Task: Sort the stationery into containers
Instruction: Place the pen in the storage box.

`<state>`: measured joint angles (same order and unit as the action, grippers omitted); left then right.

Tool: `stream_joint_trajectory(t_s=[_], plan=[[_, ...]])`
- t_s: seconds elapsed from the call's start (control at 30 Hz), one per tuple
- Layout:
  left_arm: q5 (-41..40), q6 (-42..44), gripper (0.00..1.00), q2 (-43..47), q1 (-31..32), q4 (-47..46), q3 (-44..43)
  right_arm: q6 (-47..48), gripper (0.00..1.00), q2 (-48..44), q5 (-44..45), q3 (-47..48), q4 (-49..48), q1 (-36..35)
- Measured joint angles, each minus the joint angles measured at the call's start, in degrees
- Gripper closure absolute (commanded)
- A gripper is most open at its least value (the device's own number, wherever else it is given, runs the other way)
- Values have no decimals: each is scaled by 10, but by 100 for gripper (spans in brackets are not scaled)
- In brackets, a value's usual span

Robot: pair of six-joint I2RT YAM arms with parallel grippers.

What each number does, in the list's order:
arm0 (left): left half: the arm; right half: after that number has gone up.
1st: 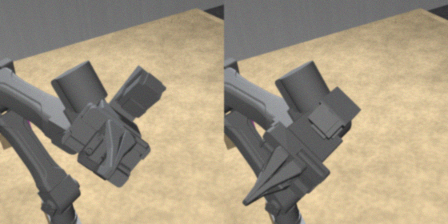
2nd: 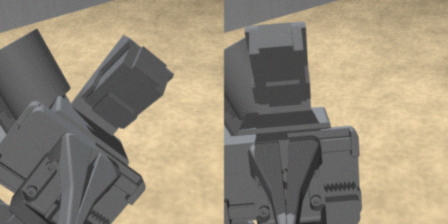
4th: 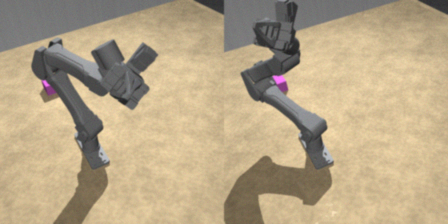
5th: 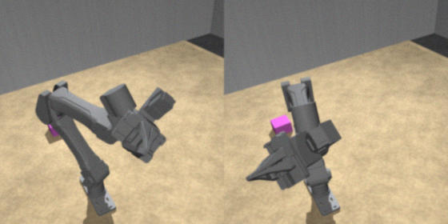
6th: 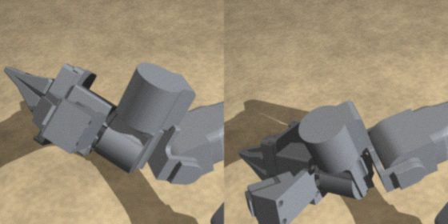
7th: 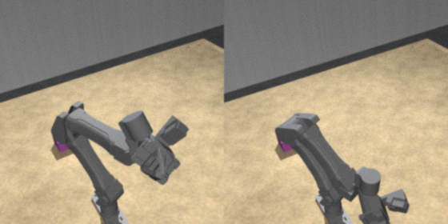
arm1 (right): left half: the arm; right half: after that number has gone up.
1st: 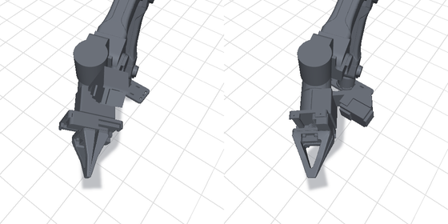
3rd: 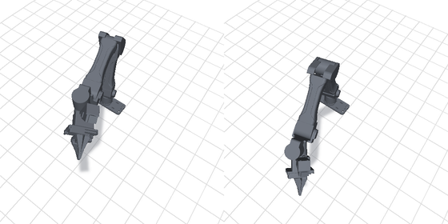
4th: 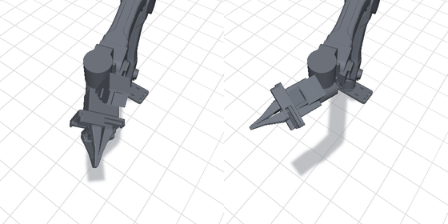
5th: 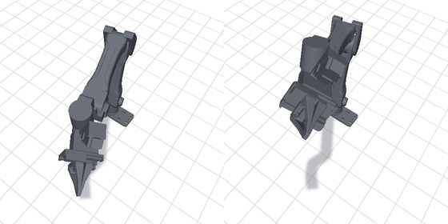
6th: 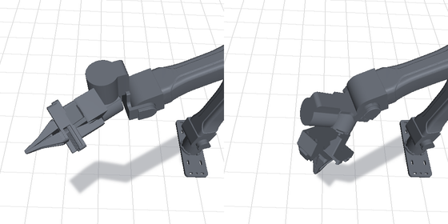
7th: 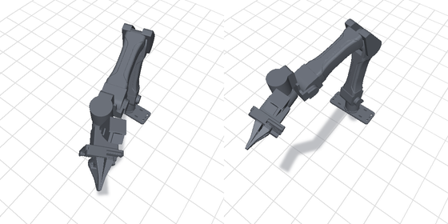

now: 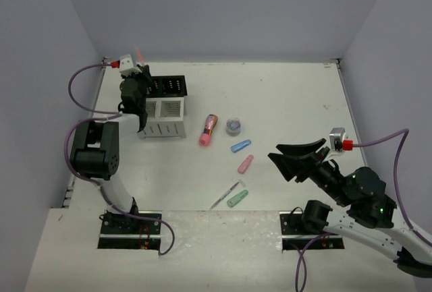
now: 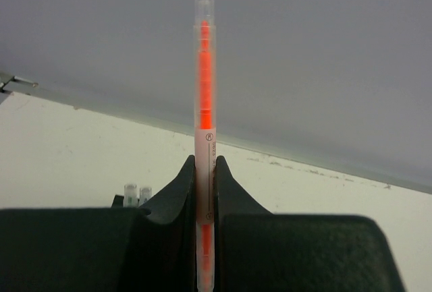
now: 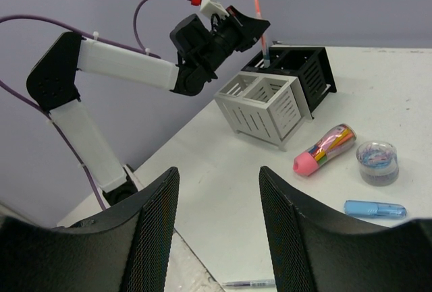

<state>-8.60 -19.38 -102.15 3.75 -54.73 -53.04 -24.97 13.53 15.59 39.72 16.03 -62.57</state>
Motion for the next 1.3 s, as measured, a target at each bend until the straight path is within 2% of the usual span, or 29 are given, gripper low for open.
stream_joint_trajectory(t_s=[0.43, 0.5, 0.6, 0.63, 0.73, 0.8, 0.83, 0.9, 0.97, 1.07, 1.1, 1.13, 1.17, 1.23, 1.3], plan=[[-9, -5, 98, -15, -3, -35, 63, 0, 46, -4, 0, -8, 0, 0], [-11, -6, 95, -15, -4, -41, 65, 0, 46, -4, 0, -8, -1, 0], [-13, -10, 83, -15, -4, -49, 70, 2, 46, -2, 0, -8, -1, 0], [-13, -10, 69, -15, -4, -51, 72, 2, 46, 0, 0, -8, -1, 0], [-12, -16, 41, -15, -4, -52, 78, 3, 45, 3, -1, -8, -1, 0], [-9, -21, 23, -15, -4, -50, 78, 5, 43, 4, 0, -8, -1, 0], [-7, -22, 18, -15, -4, -50, 78, 5, 43, 4, 0, -8, -1, 0], [-4, -27, 15, -10, -4, -45, 78, 6, 42, 6, 0, -8, -1, 0], [-1, -38, 19, 1, -4, -28, 77, 6, 42, 12, 1, -7, -1, 0], [1, -53, 18, 33, -4, 5, 77, 7, 42, 29, 2, -7, -2, 0], [1, -57, 15, 49, -4, 15, 77, 7, 42, 36, 2, -6, -1, 0], [0, -57, 6, 69, -4, 22, 77, 7, 41, 44, 3, -5, -1, 0], [0, -58, 1, 91, -4, 35, 76, 7, 41, 51, 4, -5, -1, 0], [-6, -60, 0, 138, -4, 84, 61, 7, 35, 65, 11, -5, -1, 0], [-13, -66, 0, 182, -4, 169, 18, 6, 21, 75, 22, -5, -1, 0]])
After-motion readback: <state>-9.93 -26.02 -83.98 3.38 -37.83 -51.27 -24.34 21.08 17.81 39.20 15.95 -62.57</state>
